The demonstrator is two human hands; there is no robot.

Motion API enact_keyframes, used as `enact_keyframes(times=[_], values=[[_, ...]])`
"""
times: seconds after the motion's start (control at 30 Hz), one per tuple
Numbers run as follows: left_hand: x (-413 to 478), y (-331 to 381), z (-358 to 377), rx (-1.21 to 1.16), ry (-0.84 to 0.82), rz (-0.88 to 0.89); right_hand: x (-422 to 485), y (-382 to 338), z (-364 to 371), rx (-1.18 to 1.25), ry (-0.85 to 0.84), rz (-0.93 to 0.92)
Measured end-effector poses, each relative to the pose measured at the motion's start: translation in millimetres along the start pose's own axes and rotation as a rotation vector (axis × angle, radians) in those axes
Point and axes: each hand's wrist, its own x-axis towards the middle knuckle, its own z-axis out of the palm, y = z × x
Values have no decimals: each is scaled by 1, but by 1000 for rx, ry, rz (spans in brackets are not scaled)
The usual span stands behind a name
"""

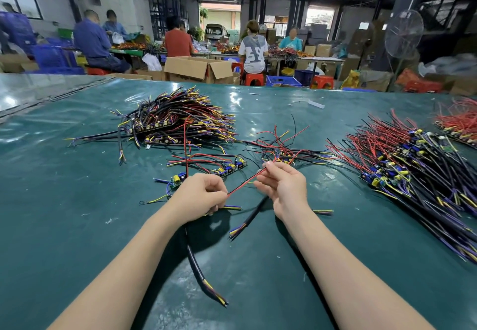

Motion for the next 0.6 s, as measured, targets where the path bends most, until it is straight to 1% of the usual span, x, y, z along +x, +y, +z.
enact_keyframes(times=[0.1,0.27,0.47,0.6], values=[[-1,2,-1,12,13,-10,0,0,0,18,-14,21],[-2,1,3,63,96,31,0,-1,-3,8,32,-28],[-3,2,3,117,55,40,1,-3,-4,1,40,-50],[-3,1,3,126,39,35,1,-3,-2,-55,49,-70]])
